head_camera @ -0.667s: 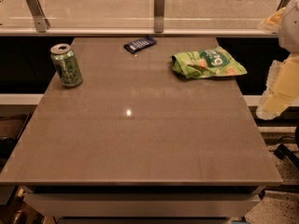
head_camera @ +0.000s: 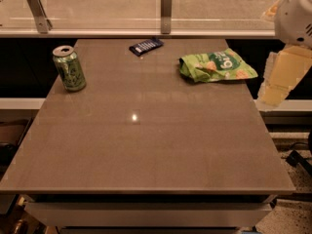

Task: Move green rice chip bag near green can

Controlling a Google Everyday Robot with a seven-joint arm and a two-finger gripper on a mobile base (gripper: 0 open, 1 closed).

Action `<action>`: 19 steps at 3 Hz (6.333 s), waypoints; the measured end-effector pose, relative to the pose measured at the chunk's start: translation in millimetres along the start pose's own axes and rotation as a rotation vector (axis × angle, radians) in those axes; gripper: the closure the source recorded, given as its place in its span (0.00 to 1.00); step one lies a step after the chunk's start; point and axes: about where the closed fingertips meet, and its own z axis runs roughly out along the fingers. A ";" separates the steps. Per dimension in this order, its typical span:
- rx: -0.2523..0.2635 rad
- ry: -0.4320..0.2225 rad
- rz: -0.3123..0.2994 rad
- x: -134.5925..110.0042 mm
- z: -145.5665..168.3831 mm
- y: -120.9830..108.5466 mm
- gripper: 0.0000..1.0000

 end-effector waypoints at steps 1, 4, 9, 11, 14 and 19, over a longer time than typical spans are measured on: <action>0.026 0.045 -0.011 -9.0 8.6 -23.0 0.00; 0.091 0.116 -0.080 -22.7 27.4 -81.5 0.00; 0.015 0.045 -0.169 -43.5 74.0 -128.6 0.00; -0.049 0.048 -0.145 -43.4 121.9 -132.9 0.00; -0.144 0.057 -0.156 -49.7 190.5 -143.5 0.00; -0.244 0.019 -0.147 -42.3 259.5 -131.4 0.43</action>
Offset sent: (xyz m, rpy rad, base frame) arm 0.0745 0.0052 -0.0009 -0.1654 -0.0085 -0.0131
